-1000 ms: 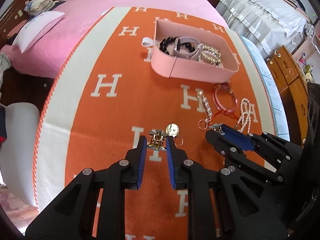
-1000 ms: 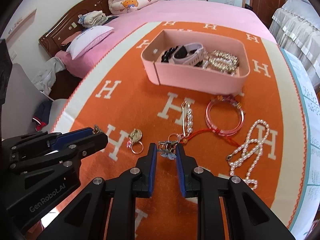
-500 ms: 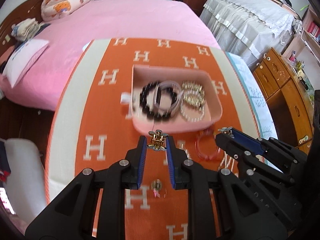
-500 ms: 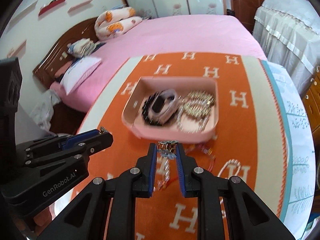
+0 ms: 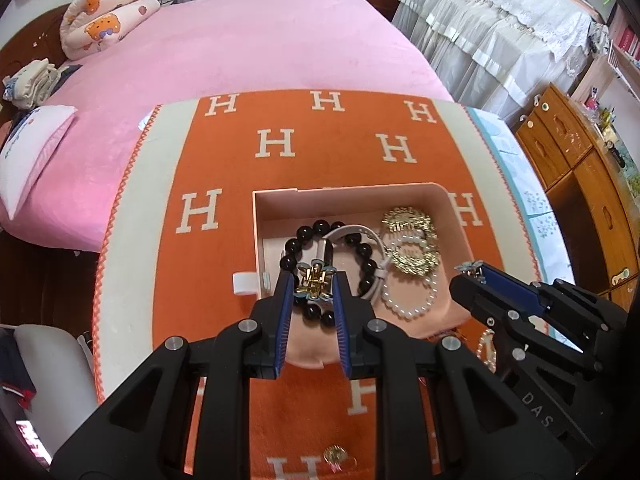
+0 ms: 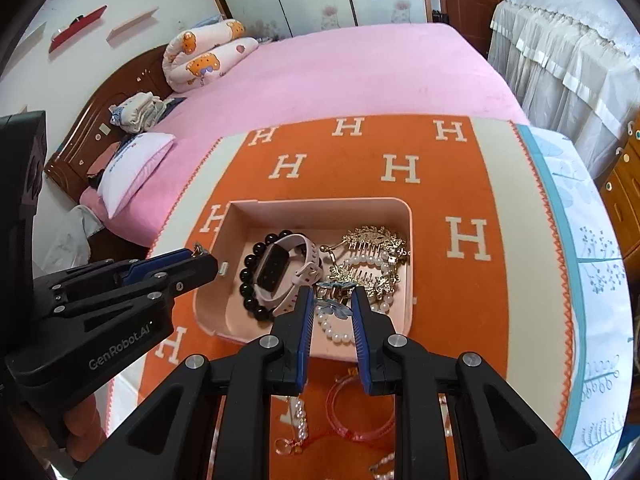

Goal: Organize jewelry
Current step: 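Carry both charms into the pink tray and open both grippers, then move the right gripper to the pearl necklace and close on it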

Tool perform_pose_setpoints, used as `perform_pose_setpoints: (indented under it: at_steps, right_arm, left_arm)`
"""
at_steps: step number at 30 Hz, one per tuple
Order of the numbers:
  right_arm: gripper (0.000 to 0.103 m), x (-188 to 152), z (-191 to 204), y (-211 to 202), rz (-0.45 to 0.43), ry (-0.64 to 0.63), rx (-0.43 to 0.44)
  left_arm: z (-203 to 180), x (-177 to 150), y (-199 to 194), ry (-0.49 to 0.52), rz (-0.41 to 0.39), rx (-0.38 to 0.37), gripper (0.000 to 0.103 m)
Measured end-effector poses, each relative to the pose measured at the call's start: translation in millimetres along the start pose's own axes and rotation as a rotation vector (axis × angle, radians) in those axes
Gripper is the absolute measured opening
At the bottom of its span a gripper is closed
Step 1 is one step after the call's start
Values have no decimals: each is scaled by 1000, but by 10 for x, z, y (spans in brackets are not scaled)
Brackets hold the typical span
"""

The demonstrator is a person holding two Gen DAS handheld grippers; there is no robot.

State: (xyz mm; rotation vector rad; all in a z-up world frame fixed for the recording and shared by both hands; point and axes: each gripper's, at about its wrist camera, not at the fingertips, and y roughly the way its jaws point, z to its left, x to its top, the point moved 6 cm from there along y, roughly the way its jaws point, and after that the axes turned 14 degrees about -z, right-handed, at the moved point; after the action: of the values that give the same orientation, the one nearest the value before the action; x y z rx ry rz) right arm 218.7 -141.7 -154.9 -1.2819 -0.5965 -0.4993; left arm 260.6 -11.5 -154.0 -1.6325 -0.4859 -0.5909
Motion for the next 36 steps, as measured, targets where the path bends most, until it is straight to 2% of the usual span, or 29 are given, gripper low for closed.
perform_pose_setpoints:
  at_steps: [2, 5, 7, 9, 14, 25, 36]
  right_arm:
    - [19, -26, -5, 95, 25, 5, 4]
    - [28, -92, -30, 205, 57, 28, 14]
    - [33, -92, -52, 213, 46, 35, 8]
    - [33, -78, -63, 197, 32, 43, 14]
    - [33, -26, -141, 54, -10, 61, 7]
    - [33, -52, -422, -342, -39, 122, -19]
    - [33, -197, -719, -749, -60, 207, -48]
  left_arm:
    - [-3, -14, 84, 3, 18, -8, 17]
    - [-17, -74, 205, -2, 69, -37, 23]
    - [-21, -102, 236, -8, 80, -41, 49]
    - [-13, -108, 220, -23, 66, -41, 55]
    - [-1, -99, 145, -42, 59, -38, 55]
    - [23, -148, -201, -78, 23, -29, 55]
    - [-186, -277, -505, -57, -5, -53, 55]
